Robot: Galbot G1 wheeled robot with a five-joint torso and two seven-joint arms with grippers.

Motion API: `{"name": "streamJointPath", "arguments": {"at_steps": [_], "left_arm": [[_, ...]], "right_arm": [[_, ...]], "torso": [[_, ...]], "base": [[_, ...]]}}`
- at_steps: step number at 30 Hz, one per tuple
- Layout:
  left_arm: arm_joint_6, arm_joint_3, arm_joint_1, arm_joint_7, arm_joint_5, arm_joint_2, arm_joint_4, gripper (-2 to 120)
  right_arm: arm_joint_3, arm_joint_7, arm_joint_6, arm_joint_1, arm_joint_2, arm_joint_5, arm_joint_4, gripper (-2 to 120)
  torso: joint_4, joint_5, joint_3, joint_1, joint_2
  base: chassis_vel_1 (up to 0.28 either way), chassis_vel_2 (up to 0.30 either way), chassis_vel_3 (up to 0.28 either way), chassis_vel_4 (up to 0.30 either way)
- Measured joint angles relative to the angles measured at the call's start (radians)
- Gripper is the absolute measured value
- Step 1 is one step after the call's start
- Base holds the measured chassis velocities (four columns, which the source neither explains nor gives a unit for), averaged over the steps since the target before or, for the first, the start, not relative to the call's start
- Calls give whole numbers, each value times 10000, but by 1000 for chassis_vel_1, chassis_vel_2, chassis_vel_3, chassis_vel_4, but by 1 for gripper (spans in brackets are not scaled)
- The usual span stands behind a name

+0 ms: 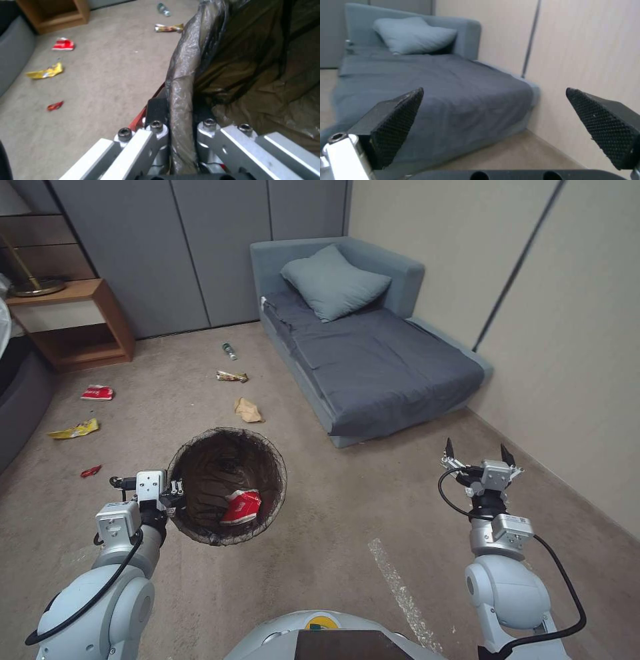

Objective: Pick up the trash bin, then pick up the garbage from the floor and place it into the trash bin.

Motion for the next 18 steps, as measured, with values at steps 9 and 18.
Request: {"name": "streamJointPath", "arguments": {"at_steps": [9,18], "left_arm": [[0,2,-32,9,-1,-2,0,4],[0,-5,-52,-3,-26,8,0,4]], "right_arm": [[30,13,107,55,-16,0,-68,100],[17,15,122,98,-40,0,-89,100]], "torso": [[0,0,0,0,0],[0,0,0,0,0]], "base": [[70,75,77,74],[75,66,70,68]]}}
